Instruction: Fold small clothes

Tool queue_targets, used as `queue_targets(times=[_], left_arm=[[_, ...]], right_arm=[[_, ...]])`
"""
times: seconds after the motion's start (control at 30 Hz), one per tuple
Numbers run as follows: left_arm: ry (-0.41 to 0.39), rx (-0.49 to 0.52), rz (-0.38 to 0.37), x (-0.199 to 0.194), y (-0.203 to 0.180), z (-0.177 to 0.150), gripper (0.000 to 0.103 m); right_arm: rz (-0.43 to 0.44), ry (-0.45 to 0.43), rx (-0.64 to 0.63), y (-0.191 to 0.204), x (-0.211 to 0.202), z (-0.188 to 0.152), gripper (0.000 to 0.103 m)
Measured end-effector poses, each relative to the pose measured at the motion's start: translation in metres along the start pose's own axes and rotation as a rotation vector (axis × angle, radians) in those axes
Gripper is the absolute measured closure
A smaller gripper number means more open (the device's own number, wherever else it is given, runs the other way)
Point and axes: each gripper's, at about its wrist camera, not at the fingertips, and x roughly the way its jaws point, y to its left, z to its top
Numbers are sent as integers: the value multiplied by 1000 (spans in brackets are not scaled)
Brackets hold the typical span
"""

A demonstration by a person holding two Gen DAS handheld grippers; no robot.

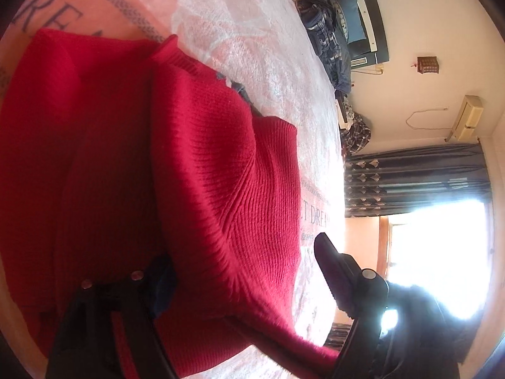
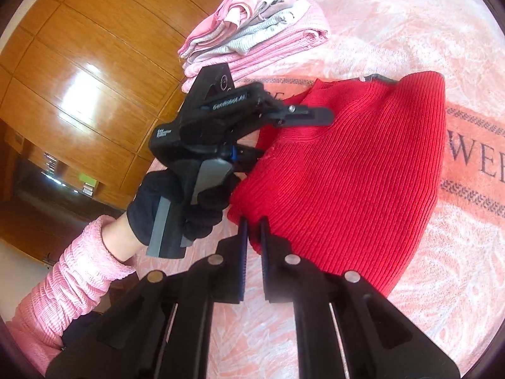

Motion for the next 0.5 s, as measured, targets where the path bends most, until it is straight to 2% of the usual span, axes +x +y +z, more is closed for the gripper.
queue_targets(times=[0.07,0.13,0.2,0.27,0.3,0.37,0.5], left_arm=[[-15,-15,-5,6,0,10,23],[-11,-16,-41,13,0,15,24],[-10,12,-63,17,-4,18,29],[-5,64,-67,18,-10,19,57],[-1,90,-67,17,-11,20,64],[-1,127,-78,12,-14,23,87],[-8,180,-97,3,-18,26,88]], right_arm=[[-5,3,-6,0,-1,-3,97],[-2,-1,-4,0,-4,-6,97],[4,-7,-2,0,-6,-6,97],[13,-10,-4,0,-7,-6,97],[15,-9,-6,0,-6,-5,97],[19,-5,-9,1,-4,-5,97],[32,7,-8,6,4,-7,97]])
